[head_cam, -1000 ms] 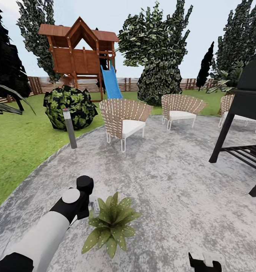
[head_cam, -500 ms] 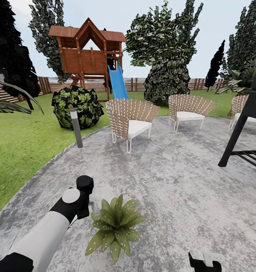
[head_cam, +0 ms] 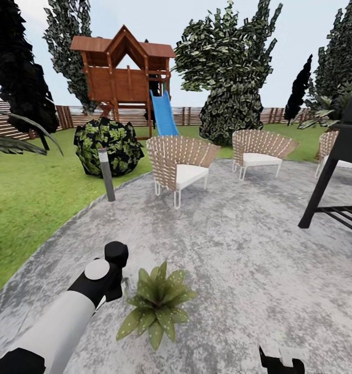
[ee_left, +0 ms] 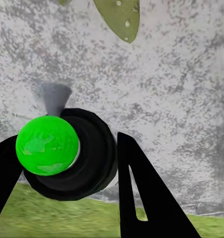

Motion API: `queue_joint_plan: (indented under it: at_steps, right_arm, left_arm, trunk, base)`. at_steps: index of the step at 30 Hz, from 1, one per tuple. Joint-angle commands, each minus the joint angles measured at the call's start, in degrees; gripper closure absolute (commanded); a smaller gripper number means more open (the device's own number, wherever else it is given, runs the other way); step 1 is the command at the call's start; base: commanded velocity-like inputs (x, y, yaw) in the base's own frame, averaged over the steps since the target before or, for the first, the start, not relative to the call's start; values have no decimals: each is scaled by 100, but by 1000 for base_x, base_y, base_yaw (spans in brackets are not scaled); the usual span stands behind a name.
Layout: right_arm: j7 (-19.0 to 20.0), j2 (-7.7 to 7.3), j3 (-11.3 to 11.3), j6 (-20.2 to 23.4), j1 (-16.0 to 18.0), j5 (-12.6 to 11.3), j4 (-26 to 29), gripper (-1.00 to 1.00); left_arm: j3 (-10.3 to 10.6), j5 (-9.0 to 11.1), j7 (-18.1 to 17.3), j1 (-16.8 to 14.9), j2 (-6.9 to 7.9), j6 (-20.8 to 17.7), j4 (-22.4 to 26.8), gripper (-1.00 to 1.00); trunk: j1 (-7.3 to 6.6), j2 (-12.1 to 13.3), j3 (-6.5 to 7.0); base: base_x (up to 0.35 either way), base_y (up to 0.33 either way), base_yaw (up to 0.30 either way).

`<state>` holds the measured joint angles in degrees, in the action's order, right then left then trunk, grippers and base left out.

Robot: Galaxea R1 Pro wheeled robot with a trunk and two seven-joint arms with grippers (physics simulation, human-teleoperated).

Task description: Pick up the pesticide atomizer in the garden and spray insectifuge to fully cover both potted plants in the garden.

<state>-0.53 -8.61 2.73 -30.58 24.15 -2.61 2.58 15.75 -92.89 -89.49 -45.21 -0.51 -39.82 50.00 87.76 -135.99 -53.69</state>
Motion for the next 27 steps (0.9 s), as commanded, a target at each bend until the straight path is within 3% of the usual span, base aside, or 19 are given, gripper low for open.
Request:
queue_joint_plan:
  at_steps: [1,14,17,19,21,23,24,25,27]
  right_arm:
    - [18,0,24,-18,2,-21,-3,-100]
    - [18,0,18,-18,2,-21,-3,-100]
    - [18,0,17,-18,2,-21,-3,-100]
    - [18,0,17,-18,2,-21,-3,-100]
    - [18,0,17,-18,2,-21,-3,-100]
    - [18,0,17,-18,2,-21,-3,-100]
    - [18,0,17,-18,2,-21,-3,-100]
    - [18,1,17,-18,2,-21,-3,-100]
    - [18,0,17,-18,2,-21,-3,-100]
  left_arm:
    - [7,-45,-51,-5,-2,-61,1,100]
    - [-39,-33,-51,54,14,-61,1,100]
    - [-163,121,-51,104,71,-53,-50,100]
    - [-384,456,-51,109,95,-21,-97,100]
    - [-556,976,-3,231,129,7,-115,100]
    - [-607,1477,506,426,172,22,-120,100]
    - [-614,1620,648,460,183,24,-121,100]
    - [-626,1999,915,529,217,79,-121,100]
    - [-678,2455,1160,650,277,431,-122,100]
  trunk:
    - [-4,-3,-6]
    - [-4,-3,-6]
    - [-4,-3,-6]
    - [-4,-3,-6]
    - [-4,-3,-6]
    - [-4,-3,-6]
    - [-4,-3,-6]
    - [-4,-3,-6]
    - [-4,-3,-6]
  base:
    - [-255,-167,225]
    - [-257,-168,272]
    - [-249,-167,278]
    - [-209,-139,273]
    - [-137,-59,264]
    - [-87,-16,217]
    - [-54,-7,157]
    - [-18,-2,58]
    - [-7,-1,22]
